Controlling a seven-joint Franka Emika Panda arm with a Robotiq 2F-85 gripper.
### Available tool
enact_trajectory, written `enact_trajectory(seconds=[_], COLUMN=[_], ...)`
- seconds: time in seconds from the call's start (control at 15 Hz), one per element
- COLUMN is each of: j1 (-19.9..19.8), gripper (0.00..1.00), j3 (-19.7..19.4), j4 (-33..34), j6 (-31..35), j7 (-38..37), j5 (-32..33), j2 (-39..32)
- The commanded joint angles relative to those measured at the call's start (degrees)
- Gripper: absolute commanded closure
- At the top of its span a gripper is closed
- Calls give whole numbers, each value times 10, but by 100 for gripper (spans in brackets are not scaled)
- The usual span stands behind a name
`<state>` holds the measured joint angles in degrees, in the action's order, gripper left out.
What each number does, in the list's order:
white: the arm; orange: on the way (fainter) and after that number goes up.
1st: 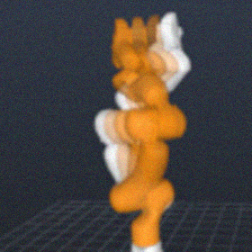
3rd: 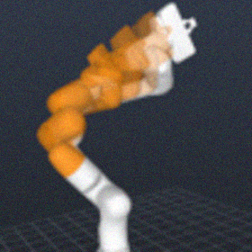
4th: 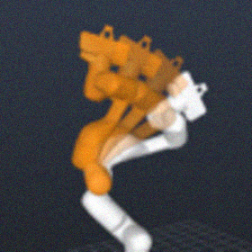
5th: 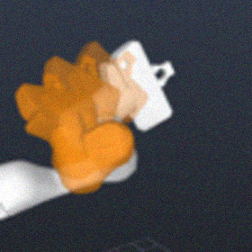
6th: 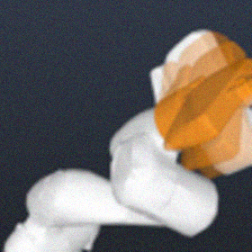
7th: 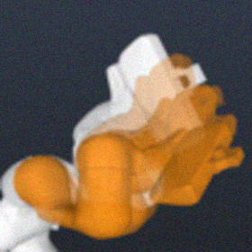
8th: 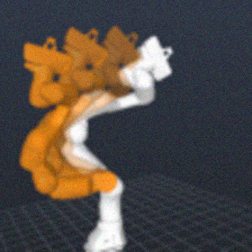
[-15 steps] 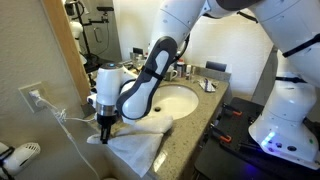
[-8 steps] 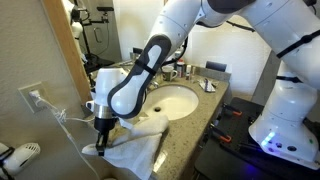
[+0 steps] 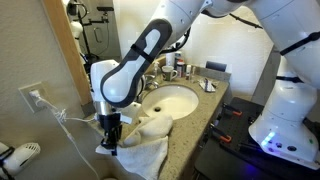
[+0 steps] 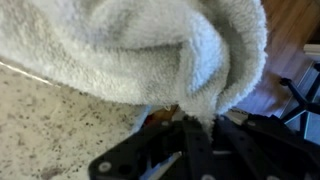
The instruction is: Use the towel to wipe the left side of the counter then hang it on the wall
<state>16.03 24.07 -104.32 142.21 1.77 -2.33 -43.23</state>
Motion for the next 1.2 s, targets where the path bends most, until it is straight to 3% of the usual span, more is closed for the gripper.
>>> enact_trajectory(seconds=[0.0,0.53,1.13], j1=[23,82,143], gripper=[97,97,97], j3=[-33,-127,-196], j4=[-36,-44,80], j6=[-60,-177,-184], j7=[-58,-179,-188], j5=[-27,26,221], j2=[61,91,-18])
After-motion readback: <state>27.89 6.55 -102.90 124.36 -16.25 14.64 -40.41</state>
